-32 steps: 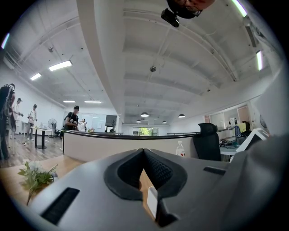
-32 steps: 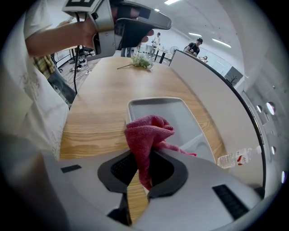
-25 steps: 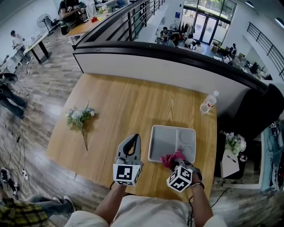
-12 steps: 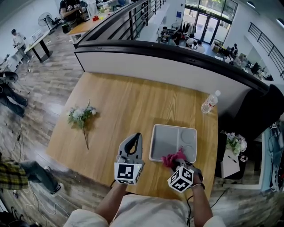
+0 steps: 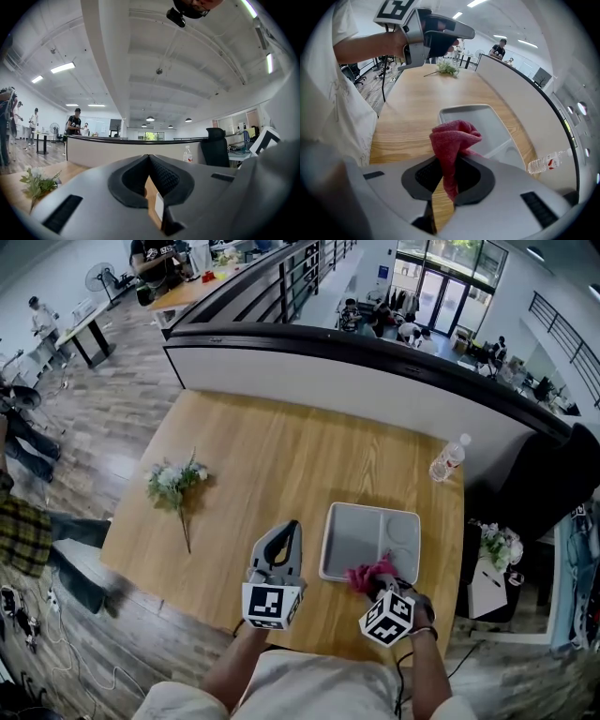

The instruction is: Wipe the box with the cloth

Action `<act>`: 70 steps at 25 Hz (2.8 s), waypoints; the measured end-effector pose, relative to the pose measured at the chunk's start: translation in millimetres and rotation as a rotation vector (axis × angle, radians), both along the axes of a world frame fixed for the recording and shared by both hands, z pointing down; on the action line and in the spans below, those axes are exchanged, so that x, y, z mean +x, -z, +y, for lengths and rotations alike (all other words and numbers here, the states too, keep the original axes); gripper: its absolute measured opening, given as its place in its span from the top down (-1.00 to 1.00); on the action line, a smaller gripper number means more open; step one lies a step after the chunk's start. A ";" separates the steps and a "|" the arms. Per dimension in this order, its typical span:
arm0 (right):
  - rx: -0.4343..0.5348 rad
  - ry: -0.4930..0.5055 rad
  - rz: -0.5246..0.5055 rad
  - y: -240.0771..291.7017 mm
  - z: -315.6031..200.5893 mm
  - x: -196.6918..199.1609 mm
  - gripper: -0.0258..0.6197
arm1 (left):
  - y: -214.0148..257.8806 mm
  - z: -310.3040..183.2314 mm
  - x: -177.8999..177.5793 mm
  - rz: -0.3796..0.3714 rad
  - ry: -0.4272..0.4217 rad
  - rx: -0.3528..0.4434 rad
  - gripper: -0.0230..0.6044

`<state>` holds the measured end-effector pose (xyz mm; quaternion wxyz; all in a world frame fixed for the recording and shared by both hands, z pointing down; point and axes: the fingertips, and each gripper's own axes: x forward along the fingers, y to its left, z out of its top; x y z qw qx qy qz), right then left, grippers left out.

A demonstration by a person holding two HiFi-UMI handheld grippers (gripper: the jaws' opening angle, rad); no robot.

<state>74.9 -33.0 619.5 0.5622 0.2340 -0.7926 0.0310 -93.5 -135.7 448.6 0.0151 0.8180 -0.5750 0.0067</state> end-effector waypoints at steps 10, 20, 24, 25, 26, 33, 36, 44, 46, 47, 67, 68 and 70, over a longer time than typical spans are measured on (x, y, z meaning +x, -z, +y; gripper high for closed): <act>0.153 0.040 -0.017 56.9 -52.3 -14.0 0.69 | 2.9 2.7 -14.9 0.002 0.028 0.008 0.89; 0.306 0.113 0.082 82.0 -113.0 -25.1 0.69 | 1.9 8.6 -36.1 0.007 0.077 0.004 0.89; 0.329 0.159 0.131 74.0 -130.1 -29.9 0.69 | -2.4 12.3 -41.9 0.003 0.091 -0.003 0.89; 0.329 0.166 0.137 71.8 -133.6 -30.9 0.69 | -3.6 13.1 -43.4 0.003 0.097 -0.006 0.89; 0.330 0.171 0.139 70.1 -136.9 -32.1 0.69 | -4.6 13.9 -45.0 0.004 0.103 -0.009 0.89; 0.338 0.209 0.179 54.0 -163.2 -43.0 0.69 | -8.3 19.6 -56.6 0.008 0.139 -0.024 0.89; 0.330 0.217 0.189 44.8 -174.4 -47.5 0.69 | -10.6 20.2 -60.4 0.007 0.149 -0.029 0.89; 0.306 0.255 0.257 12.2 -191.8 -57.4 0.69 | -14.0 21.4 -66.7 0.006 0.168 -0.037 0.89; 0.288 0.259 0.283 -0.1 -192.5 -59.0 0.69 | -13.8 21.7 -67.6 0.005 0.172 -0.038 0.89; 0.277 0.260 0.294 -7.2 -191.8 -58.8 0.69 | -13.3 21.6 -67.9 0.004 0.174 -0.038 0.89; 0.275 0.263 0.344 -20.8 -182.2 -61.9 0.70 | -19.3 26.1 -62.5 0.004 0.170 -0.055 0.89; 0.271 0.261 0.342 -20.9 -180.9 -61.1 0.70 | -19.7 26.2 -61.5 0.006 0.168 -0.057 0.89; 0.269 0.267 0.346 -20.8 -178.7 -60.9 0.70 | -19.4 26.5 -59.8 0.009 0.166 -0.056 0.89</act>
